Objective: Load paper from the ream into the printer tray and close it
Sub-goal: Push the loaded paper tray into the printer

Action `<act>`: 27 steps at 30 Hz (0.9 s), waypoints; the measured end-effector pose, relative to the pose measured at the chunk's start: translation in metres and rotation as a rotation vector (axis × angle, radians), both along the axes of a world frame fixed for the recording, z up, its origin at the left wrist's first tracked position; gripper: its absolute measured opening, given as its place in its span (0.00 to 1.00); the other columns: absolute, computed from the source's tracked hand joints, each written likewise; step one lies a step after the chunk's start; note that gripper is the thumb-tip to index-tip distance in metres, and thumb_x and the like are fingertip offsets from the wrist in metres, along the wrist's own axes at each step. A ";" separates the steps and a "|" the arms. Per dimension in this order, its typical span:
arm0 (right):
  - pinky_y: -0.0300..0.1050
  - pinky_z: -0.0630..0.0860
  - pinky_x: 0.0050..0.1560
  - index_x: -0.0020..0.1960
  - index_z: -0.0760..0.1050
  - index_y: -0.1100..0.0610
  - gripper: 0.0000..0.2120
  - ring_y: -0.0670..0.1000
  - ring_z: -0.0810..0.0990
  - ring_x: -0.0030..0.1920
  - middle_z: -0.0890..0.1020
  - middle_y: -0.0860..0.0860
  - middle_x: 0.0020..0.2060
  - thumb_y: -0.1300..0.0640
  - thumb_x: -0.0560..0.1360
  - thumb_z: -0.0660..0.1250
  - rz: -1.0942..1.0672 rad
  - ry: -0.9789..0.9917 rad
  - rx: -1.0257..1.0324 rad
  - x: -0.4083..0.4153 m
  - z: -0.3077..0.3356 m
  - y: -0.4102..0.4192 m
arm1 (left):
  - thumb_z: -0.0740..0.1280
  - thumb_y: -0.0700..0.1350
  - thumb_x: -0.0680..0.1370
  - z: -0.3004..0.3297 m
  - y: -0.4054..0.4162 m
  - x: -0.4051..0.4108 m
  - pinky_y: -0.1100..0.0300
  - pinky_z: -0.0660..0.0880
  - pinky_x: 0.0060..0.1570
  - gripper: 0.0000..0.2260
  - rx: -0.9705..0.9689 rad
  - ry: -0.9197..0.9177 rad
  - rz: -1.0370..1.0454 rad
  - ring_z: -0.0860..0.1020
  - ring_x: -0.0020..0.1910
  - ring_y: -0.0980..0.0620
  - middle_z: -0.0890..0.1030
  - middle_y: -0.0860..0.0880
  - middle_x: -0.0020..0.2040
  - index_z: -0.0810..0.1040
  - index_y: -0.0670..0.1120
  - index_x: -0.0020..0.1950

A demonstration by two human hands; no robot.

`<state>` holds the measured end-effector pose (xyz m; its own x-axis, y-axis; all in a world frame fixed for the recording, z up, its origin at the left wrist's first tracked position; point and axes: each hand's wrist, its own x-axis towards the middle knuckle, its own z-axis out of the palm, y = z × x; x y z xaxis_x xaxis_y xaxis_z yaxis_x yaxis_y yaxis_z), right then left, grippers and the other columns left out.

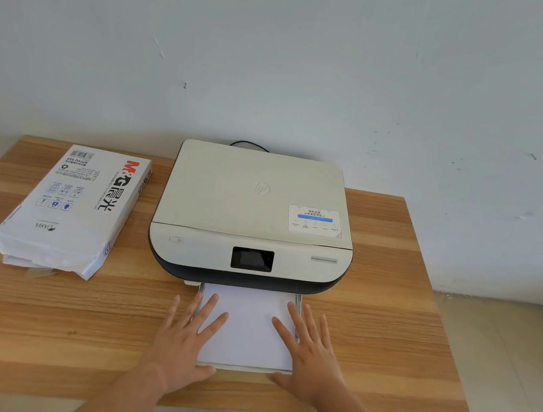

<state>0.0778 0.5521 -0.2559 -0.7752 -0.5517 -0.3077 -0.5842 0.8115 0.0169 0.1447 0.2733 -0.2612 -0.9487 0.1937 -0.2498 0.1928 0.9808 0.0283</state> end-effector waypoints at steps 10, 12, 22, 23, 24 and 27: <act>0.65 0.47 0.70 0.78 0.49 0.45 0.49 0.62 0.44 0.77 0.50 0.56 0.78 0.26 0.63 0.60 0.000 0.022 -0.012 -0.011 -0.001 -0.003 | 0.60 0.73 0.63 0.001 -0.001 -0.010 0.33 0.51 0.69 0.44 -0.017 0.019 0.017 0.51 0.76 0.41 0.53 0.45 0.78 0.57 0.56 0.76; 0.65 0.47 0.70 0.78 0.49 0.45 0.49 0.62 0.44 0.77 0.49 0.56 0.78 0.26 0.64 0.60 0.004 0.029 -0.010 -0.014 -0.001 -0.003 | 0.61 0.73 0.63 0.001 -0.001 -0.012 0.33 0.51 0.69 0.44 -0.015 0.015 0.016 0.52 0.76 0.41 0.53 0.45 0.78 0.58 0.56 0.76; 0.66 0.46 0.71 0.78 0.51 0.45 0.49 0.62 0.44 0.77 0.49 0.56 0.78 0.27 0.64 0.64 -0.015 0.070 -0.035 -0.028 0.000 -0.009 | 0.64 0.72 0.66 -0.001 0.000 -0.025 0.33 0.43 0.71 0.46 -0.042 0.026 0.082 0.44 0.76 0.41 0.45 0.46 0.78 0.47 0.57 0.77; 0.66 0.46 0.71 0.78 0.51 0.45 0.49 0.62 0.44 0.77 0.49 0.56 0.78 0.28 0.64 0.65 -0.016 0.073 -0.039 -0.029 0.000 -0.010 | 0.63 0.71 0.66 -0.001 0.000 -0.026 0.34 0.41 0.71 0.46 -0.057 0.033 0.085 0.42 0.76 0.41 0.42 0.46 0.78 0.45 0.58 0.76; 0.66 0.46 0.71 0.78 0.51 0.45 0.49 0.62 0.44 0.77 0.49 0.55 0.78 0.28 0.65 0.65 -0.015 0.077 -0.043 -0.030 0.000 -0.010 | 0.63 0.71 0.67 -0.002 -0.001 -0.027 0.34 0.40 0.70 0.46 -0.071 0.042 0.086 0.39 0.76 0.42 0.39 0.46 0.78 0.43 0.58 0.76; 0.66 0.46 0.71 0.78 0.50 0.45 0.50 0.62 0.44 0.77 0.48 0.55 0.78 0.29 0.64 0.66 -0.017 0.079 -0.050 -0.034 0.001 -0.012 | 0.64 0.71 0.67 -0.003 0.000 -0.031 0.34 0.38 0.70 0.46 -0.077 0.058 0.100 0.38 0.76 0.41 0.38 0.46 0.78 0.42 0.58 0.76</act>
